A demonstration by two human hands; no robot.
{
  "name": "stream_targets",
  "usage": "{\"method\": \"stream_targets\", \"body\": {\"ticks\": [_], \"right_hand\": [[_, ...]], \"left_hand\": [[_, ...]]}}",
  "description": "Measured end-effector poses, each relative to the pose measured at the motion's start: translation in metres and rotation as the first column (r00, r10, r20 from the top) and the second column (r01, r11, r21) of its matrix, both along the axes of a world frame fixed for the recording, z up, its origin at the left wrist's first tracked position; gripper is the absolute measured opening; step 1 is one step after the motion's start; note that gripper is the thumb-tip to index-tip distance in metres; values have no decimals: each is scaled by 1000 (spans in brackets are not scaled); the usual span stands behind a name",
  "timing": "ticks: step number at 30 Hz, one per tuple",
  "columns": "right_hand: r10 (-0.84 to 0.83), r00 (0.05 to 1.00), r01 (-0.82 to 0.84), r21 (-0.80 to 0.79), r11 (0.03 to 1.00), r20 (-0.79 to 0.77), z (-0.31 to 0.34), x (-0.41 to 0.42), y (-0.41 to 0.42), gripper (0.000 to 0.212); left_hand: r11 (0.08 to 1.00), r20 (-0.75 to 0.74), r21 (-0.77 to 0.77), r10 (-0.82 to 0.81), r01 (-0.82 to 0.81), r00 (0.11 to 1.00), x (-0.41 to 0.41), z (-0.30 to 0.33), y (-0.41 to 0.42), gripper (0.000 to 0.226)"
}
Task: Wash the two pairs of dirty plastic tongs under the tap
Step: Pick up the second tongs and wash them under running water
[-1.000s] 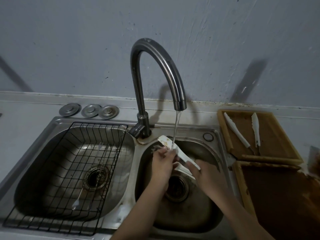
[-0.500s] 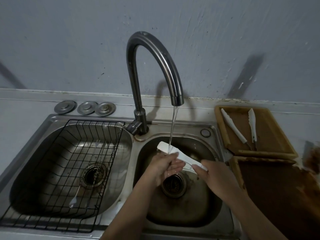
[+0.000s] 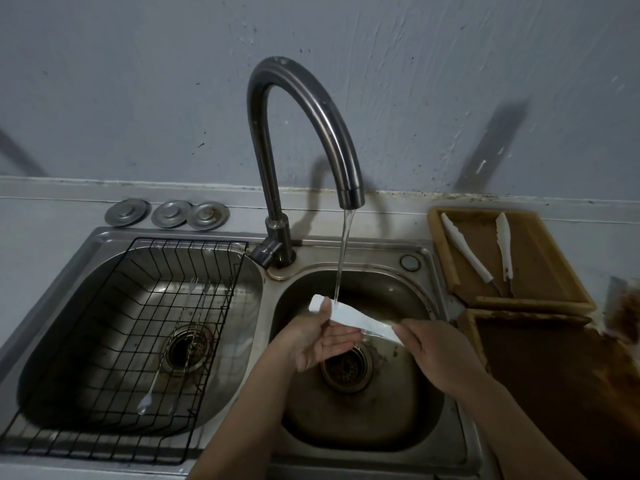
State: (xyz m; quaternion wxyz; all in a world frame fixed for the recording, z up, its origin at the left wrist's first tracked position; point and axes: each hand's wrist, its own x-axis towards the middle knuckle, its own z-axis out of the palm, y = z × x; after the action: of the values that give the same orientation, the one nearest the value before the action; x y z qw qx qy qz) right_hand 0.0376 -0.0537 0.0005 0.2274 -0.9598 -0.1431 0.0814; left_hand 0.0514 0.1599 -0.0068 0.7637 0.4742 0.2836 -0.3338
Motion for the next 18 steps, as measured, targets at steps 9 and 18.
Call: {"method": "stream_targets", "body": {"ticks": [9, 18], "right_hand": [[12, 984, 5, -90, 996, 179, 15, 16, 50, 34], [-14, 972, 5, 37, 999, 234, 19, 10, 54, 65]], "left_hand": [[957, 151, 176, 206, -232, 967, 12, 7, 4, 22], [914, 178, 208, 314, -348, 932, 17, 18, 17, 26]]}}
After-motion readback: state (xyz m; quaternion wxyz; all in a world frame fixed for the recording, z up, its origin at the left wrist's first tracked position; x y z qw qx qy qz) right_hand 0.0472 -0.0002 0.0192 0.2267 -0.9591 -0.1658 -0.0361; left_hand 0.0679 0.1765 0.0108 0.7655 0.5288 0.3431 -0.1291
